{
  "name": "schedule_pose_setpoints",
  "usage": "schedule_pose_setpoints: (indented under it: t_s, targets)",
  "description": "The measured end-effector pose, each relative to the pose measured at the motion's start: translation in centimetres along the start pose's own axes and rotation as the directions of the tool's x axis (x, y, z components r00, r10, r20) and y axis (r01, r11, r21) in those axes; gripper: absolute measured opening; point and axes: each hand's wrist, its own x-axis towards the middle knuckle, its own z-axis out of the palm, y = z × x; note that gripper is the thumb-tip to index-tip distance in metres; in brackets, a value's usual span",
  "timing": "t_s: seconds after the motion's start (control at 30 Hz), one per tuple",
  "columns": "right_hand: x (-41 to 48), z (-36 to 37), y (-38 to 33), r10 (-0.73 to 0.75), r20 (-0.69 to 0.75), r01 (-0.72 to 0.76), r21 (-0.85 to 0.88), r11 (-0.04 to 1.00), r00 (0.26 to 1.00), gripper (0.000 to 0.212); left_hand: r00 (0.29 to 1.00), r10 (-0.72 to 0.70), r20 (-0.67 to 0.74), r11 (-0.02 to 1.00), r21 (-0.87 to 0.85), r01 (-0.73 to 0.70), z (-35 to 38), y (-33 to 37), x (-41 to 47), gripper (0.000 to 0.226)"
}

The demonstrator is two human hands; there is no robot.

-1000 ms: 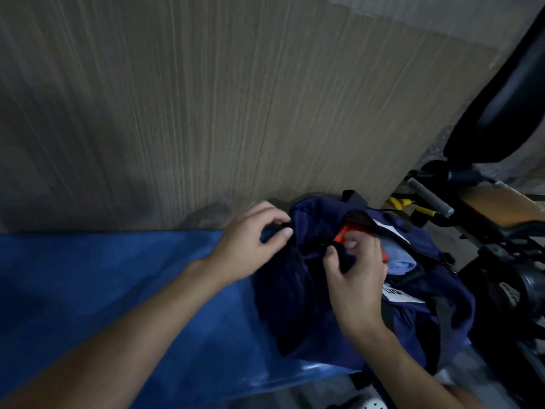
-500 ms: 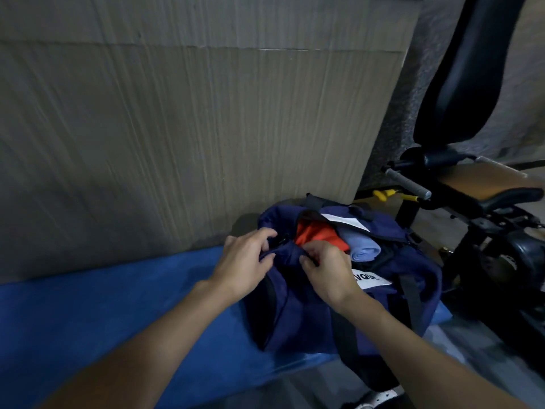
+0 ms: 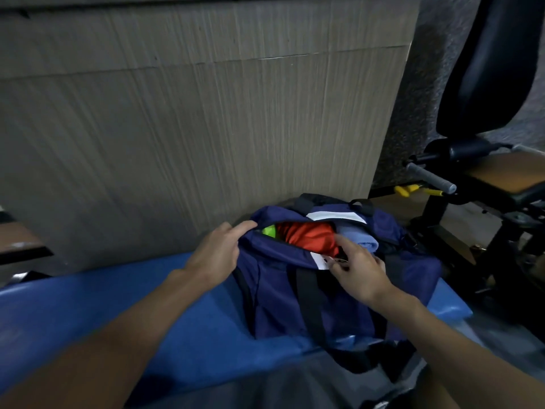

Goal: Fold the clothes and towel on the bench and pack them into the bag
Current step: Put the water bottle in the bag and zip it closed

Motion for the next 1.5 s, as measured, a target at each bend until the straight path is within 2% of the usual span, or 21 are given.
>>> schedule_pose_setpoints:
  t_s: [0.1,0.17,0.33,0.43,0.5,0.57,0.67,0.73,0.8,0.93,1.03,1.17,1.27,1.4,1.43,1.5]
  targets:
    - [-0.5,0.8,-1.8,-0.025,0.021,0.024,0.061,0.998,0.999,0.067,0.999,-0.051,0.013,0.997,0.063,0.05,-1.5,-1.4,-1.4,0.055]
    - [-0.9,1.7,-3.5,-0.033,0.042,0.029,0.094,0.995,0.999,0.072,0.998,-0.06,0.008,0.997,0.051,0.06,-2.6,-2.2,-2.7,0.054]
    - [-1.6,4.5,-7.0,-0.122,0.086,0.104,0.196,0.975,0.989,0.073,0.99,-0.122,-0.068,0.992,-0.044,0.119,-5.3,-5.3,-6.4,0.061]
    - [-2.0,6.1,-8.4,-0.176,0.12,0.143,0.243,0.959,0.977,0.074,0.957,-0.266,-0.115,0.956,-0.156,0.247,-6.3,-7.0,-8.3,0.06]
    - [-2.2,6.4,-9.0,-0.207,0.127,0.167,0.269,0.949,0.97,0.075,0.943,-0.304,-0.136,0.946,-0.157,0.282,-6.5,-7.8,-8.9,0.061]
    - [-2.2,6.4,-9.2,-0.232,0.124,0.193,0.265,0.945,0.965,0.074,0.955,-0.258,-0.145,0.963,-0.119,0.242,-6.7,-7.7,-8.7,0.063]
    - [-1.8,5.9,-9.1,-0.236,0.124,0.201,0.244,0.949,0.964,0.074,0.975,-0.151,-0.165,0.985,0.054,0.162,-6.7,-5.8,-7.1,0.061]
    - [-1.6,5.3,-8.8,-0.233,0.114,0.202,0.234,0.951,0.966,0.074,0.981,-0.023,-0.194,0.985,0.162,0.055,-6.3,-3.3,-5.5,0.05]
    - [-1.4,4.6,-8.2,-0.23,0.084,0.209,0.211,0.955,0.97,0.07,0.973,0.112,-0.203,0.98,0.187,-0.073,-5.4,-0.6,-3.6,0.04]
    - [-0.5,2.7,-5.1,-0.173,-0.072,0.182,0.131,0.975,0.982,0.042,0.963,0.237,-0.124,0.971,0.061,-0.231,-2.0,4.8,0.2,0.012]
    - [0.6,0.7,-1.0,-0.037,-0.126,0.035,-0.015,0.999,0.991,0.031,0.972,0.232,-0.023,0.972,-0.021,-0.233,1.0,8.8,2.5,0.006]
    - [1.9,-0.8,4.3,0.039,0.015,-0.037,-0.146,0.989,0.999,0.038,0.976,0.139,0.169,0.99,-0.032,-0.135,5.2,11.8,5.0,0.006]
    - [2.8,-0.8,6.6,0.003,0.141,0.022,-0.175,0.984,0.99,0.04,0.966,0.087,0.245,0.996,-0.017,-0.085,7.9,12.7,6.1,0.009]
    - [3.8,-0.6,8.0,-0.008,0.212,0.072,-0.295,0.953,0.977,0.047,0.955,0.047,0.294,0.999,-0.008,-0.047,9.8,13.2,6.9,0.016]
    - [4.2,-0.4,8.4,-0.001,0.235,0.067,-0.272,0.96,0.972,0.05,0.952,0.046,0.303,0.999,-0.019,-0.042,10.1,13.2,7.1,0.016]
    - [4.6,0.0,9.3,0.006,0.284,0.027,-0.111,0.993,0.959,0.052,0.947,0.04,0.319,0.999,-0.029,-0.032,10.8,13.3,7.4,0.018]
